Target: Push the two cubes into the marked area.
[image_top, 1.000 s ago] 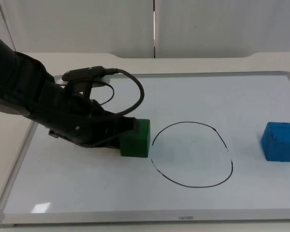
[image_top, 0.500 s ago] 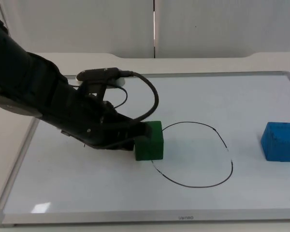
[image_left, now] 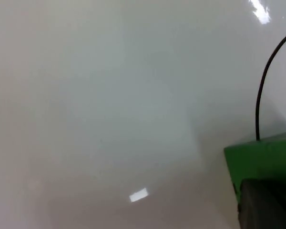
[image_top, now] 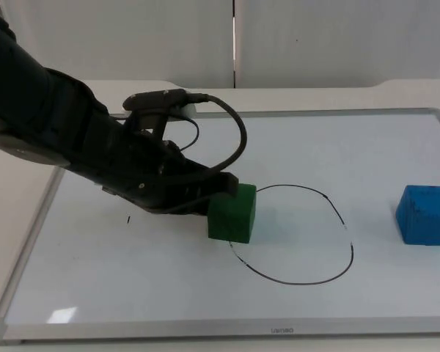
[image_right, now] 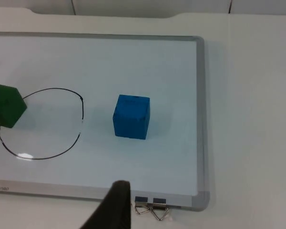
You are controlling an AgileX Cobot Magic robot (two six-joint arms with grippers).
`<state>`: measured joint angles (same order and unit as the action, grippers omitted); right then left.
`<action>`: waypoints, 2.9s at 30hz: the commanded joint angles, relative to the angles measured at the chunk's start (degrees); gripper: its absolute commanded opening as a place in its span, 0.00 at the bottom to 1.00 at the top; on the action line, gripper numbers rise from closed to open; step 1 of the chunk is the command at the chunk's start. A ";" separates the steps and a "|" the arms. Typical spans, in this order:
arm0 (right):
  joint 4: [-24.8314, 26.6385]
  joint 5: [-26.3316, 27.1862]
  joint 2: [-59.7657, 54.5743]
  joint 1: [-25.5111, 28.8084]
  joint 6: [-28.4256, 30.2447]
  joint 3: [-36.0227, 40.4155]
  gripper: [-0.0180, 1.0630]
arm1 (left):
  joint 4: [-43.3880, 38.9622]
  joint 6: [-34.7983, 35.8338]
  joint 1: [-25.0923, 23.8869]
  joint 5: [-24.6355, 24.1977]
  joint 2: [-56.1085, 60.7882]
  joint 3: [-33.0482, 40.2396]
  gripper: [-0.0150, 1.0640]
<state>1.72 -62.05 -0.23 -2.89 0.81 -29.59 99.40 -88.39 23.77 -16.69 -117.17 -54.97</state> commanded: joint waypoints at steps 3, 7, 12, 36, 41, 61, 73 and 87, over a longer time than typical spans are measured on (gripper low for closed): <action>-0.15 0.29 0.23 0.29 0.09 0.08 0.99 | 0.55 -0.20 1.10 -1.12 -0.03 -0.23 0.01; -0.15 0.29 0.23 0.29 0.09 0.08 0.99 | 0.55 -0.20 2.89 0.25 -0.03 -0.33 0.01; -0.15 0.29 0.23 0.29 0.09 0.08 0.99 | 0.55 -0.20 2.92 0.44 -0.03 -0.33 0.01; -0.06 0.29 0.23 0.29 0.09 0.08 0.99 | 0.55 0.51 6.14 -0.76 -0.03 -0.23 0.01; -0.06 0.29 0.23 0.29 0.09 0.08 0.99 | 0.55 0.93 6.14 -0.76 -0.03 -0.23 0.01; -0.06 0.29 0.23 0.29 0.09 0.08 0.99 | -2.11 1.35 -1.56 0.74 7.54 -0.70 0.01; -0.06 0.29 0.23 0.29 0.09 0.08 0.99 | -12.70 8.48 -5.90 -0.15 30.76 -0.70 0.01; -0.06 0.29 0.23 0.29 0.09 0.08 0.99 | -30.52 30.14 -5.90 -8.34 45.54 -0.70 0.01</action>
<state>1.72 -62.05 -0.23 -2.89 0.85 -29.59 71.06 -60.61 18.01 -23.54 -72.50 -55.46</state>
